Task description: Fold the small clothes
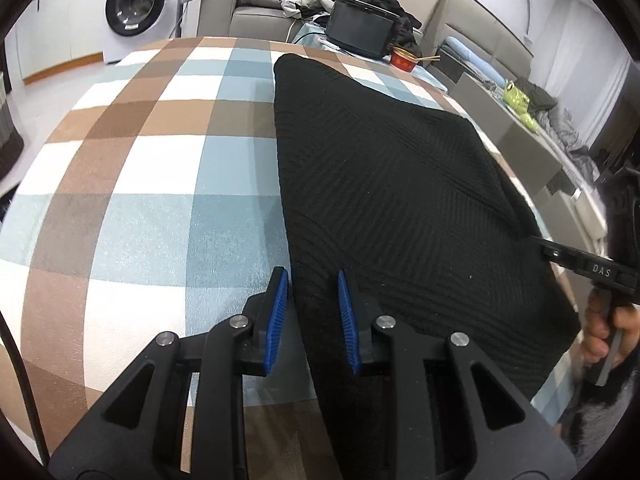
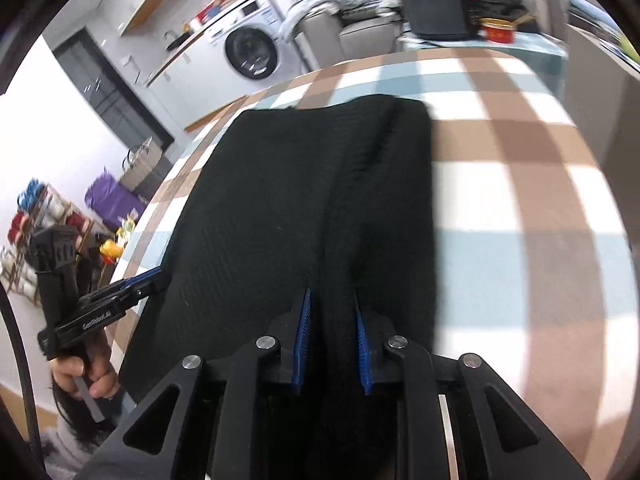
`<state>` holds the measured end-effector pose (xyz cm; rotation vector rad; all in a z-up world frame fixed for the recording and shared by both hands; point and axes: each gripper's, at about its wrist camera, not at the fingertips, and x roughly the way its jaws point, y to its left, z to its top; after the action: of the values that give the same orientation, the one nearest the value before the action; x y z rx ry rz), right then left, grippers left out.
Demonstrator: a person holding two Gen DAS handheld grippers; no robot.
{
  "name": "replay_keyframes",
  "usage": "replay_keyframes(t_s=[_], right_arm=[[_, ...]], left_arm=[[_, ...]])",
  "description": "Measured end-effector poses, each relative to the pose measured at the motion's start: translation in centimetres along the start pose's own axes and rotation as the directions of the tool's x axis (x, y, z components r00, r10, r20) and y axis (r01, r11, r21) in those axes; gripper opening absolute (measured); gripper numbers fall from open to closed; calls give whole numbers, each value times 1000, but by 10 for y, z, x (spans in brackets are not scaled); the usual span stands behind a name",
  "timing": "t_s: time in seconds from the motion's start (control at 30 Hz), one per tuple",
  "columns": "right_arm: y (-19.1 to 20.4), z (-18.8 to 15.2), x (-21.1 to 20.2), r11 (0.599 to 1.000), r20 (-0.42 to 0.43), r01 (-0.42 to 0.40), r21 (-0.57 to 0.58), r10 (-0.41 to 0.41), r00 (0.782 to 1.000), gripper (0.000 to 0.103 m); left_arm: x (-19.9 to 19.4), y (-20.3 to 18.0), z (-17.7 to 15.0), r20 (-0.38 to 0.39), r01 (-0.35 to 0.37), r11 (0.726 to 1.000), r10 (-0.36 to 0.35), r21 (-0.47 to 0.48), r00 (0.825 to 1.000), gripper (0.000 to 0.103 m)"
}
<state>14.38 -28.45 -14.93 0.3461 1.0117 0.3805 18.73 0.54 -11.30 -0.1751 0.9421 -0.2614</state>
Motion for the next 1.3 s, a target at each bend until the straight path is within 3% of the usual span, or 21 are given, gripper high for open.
replay_keyframes(t_s=[0.07,0.3,0.43,0.5,0.53,0.57,0.67,0.77,0.83,1.0,1.07,1.13,1.2,1.3], right_arm=[[-12,-7,-7,999,2,27,20,-27,1000,19],[-21,7,-26,991,93,-100,83,92,991,19],[-13,28,-1,982,75,-162,101,155,985,20],[-9,31,11,995,44,-75,68,72,996,20],[-10,29,17,997,24,62,42,-63,998,20],[-13,28,17,996,18,73,47,-74,997,20],[-24,24,1,994,69,-25,109,17,997,20],[-16,29,-13,992,125,-89,86,78,989,20],[-4,36,-9,987,117,-145,62,137,984,21],[7,51,35,981,33,-175,83,173,984,23],[7,55,50,982,23,-164,97,162,986,16],[17,61,46,989,65,-146,29,144,987,8],[26,65,39,997,111,-69,-40,73,991,7],[23,66,49,999,56,31,-29,-29,998,10]], left_arm=[[-1,-2,-1,1,-8,1000,8,10,1000,22],[-12,-9,-6,20,-31,999,30,19,999,22],[-15,-14,-9,23,-34,999,33,37,999,22],[-15,-14,-10,23,-38,998,37,43,999,22],[-15,-14,-10,21,-37,998,36,41,999,22],[-15,-13,-10,20,-35,999,34,38,999,22],[-16,-10,-11,19,-27,999,27,24,999,22],[-15,-10,-10,20,-28,999,28,24,999,22],[-14,-11,-10,19,-28,999,28,24,999,22],[-14,-10,-10,18,-26,999,26,26,1000,22],[-14,-10,-10,18,-26,999,25,28,1000,22],[-14,-10,-10,18,-22,999,21,27,1000,22],[-15,-9,-10,18,-21,1000,20,23,1000,22],[-17,-9,-11,19,-29,999,29,27,999,22]])
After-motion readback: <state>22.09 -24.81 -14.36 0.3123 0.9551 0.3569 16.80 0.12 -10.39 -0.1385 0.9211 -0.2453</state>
